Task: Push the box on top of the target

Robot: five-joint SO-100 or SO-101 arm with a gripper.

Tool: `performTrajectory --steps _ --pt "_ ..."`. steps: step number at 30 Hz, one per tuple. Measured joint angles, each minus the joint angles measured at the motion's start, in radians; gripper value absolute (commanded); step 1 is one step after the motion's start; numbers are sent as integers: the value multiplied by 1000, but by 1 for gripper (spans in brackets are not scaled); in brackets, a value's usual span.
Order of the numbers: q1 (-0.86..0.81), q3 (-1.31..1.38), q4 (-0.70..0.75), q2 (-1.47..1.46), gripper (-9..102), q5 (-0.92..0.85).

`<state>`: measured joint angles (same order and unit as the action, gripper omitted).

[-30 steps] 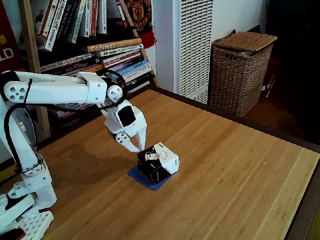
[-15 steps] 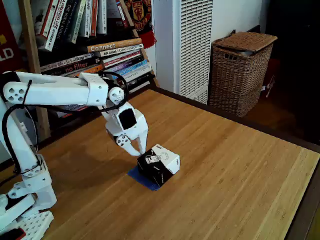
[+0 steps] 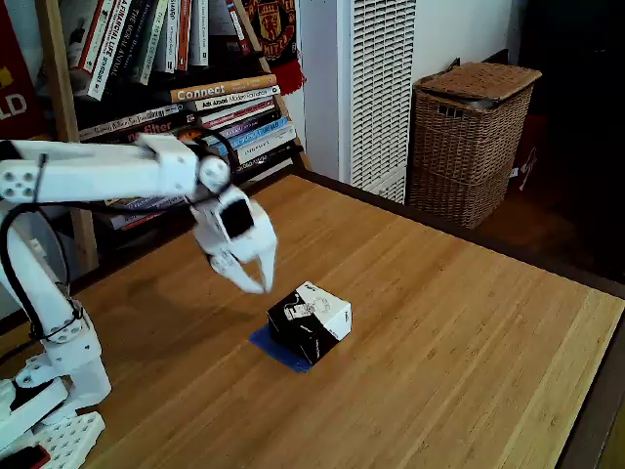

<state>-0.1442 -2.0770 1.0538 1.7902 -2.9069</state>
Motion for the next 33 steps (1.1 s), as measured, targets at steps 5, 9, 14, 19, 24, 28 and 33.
performTrajectory --steps 5,9,14,19,24,28,33 --pt "37 -11 -8 44 0 293" --pt "28 -21 -44 92 0 581" --pt "38 -60 -51 216 5 824" --pt "2 -112 -23 387 0 960" --pt "-31 -179 -5 480 0 1080" --pt "-34 -215 32 525 0 1183" --pt "-2 -284 78 641 0 1324"
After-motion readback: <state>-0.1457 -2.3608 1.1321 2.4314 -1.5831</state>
